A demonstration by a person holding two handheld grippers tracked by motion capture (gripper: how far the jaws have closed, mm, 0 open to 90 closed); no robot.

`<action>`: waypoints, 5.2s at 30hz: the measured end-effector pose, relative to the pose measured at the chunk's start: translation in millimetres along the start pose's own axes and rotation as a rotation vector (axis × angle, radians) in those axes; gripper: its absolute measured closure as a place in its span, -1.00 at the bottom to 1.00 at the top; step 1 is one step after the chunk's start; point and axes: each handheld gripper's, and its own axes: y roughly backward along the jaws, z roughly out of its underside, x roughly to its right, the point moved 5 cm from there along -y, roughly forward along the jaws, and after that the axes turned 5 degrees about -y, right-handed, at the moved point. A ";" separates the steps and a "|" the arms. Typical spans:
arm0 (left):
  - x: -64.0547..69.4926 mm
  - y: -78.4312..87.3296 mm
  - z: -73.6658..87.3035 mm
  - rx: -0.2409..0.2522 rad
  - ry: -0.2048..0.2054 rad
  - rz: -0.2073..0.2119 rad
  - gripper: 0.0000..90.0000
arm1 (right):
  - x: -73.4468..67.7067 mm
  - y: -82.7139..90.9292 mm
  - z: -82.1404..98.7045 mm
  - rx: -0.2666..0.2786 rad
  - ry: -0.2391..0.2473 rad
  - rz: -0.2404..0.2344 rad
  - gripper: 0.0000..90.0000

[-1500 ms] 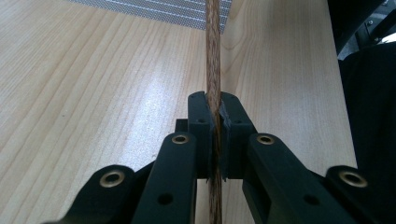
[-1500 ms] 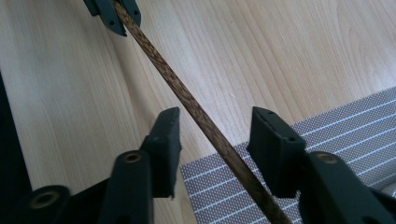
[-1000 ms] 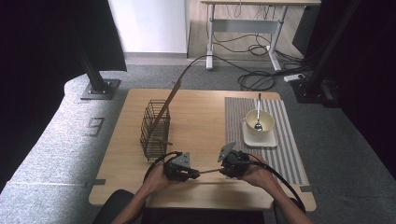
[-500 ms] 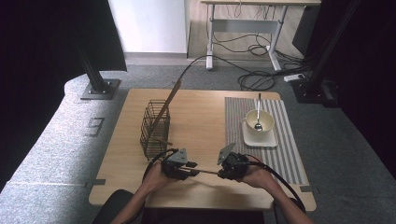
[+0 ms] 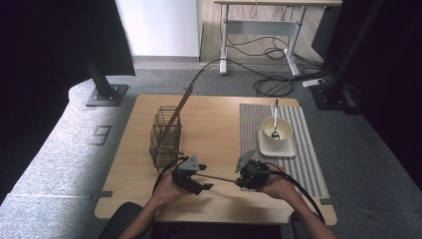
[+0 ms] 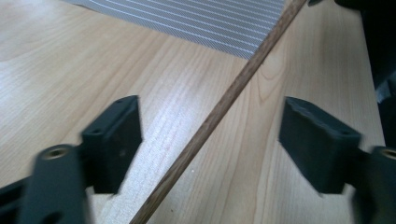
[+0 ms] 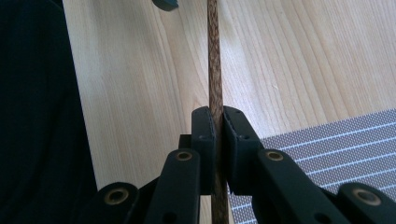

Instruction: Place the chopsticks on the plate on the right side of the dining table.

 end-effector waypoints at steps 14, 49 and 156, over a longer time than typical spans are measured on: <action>-3.4 -4.8 1.6 0.015 0.057 -0.060 -1.00 | 12.4 9.6 12.3 0.001 -0.049 0.046 0.84; -3.2 -23.8 19.6 -0.124 0.046 -0.114 -1.00 | 50.4 33.2 38.9 0.050 -0.190 0.135 0.84; -4.8 -31.6 26.0 -0.199 0.069 -0.107 -1.00 | 201.6 30.9 148.9 0.002 -0.611 0.389 0.31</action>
